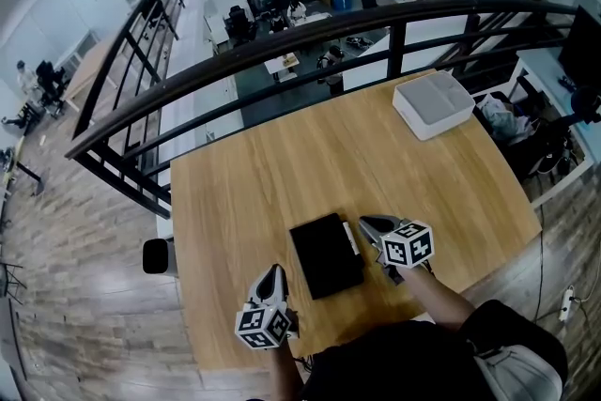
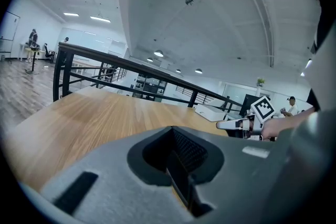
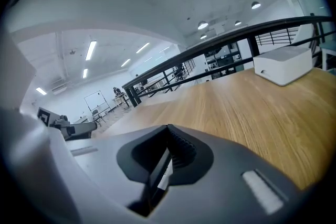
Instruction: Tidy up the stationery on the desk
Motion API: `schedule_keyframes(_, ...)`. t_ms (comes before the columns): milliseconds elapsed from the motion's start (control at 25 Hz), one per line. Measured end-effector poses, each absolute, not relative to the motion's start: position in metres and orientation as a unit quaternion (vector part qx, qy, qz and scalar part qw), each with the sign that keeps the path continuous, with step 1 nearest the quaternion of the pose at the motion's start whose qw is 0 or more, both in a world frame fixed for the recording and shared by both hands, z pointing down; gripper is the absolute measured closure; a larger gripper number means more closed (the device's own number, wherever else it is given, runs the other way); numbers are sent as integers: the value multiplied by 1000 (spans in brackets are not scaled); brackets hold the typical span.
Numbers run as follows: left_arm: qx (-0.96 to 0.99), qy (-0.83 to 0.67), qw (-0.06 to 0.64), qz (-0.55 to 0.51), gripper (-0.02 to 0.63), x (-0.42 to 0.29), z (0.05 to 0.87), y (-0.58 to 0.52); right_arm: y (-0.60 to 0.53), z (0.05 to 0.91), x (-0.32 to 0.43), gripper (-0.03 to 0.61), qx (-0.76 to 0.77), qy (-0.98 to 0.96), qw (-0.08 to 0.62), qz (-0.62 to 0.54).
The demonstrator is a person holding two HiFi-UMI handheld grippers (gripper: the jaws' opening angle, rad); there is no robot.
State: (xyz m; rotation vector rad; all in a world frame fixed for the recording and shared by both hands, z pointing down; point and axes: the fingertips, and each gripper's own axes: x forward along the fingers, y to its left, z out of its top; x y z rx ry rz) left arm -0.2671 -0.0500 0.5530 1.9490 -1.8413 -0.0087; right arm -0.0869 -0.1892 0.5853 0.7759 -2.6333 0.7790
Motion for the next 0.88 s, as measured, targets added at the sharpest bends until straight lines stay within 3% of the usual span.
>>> schedule_keyframes(880, 712, -665, 226, 2, 617, -250, 551, -58, -195, 561, -71, 572, 269, -925, 121, 240)
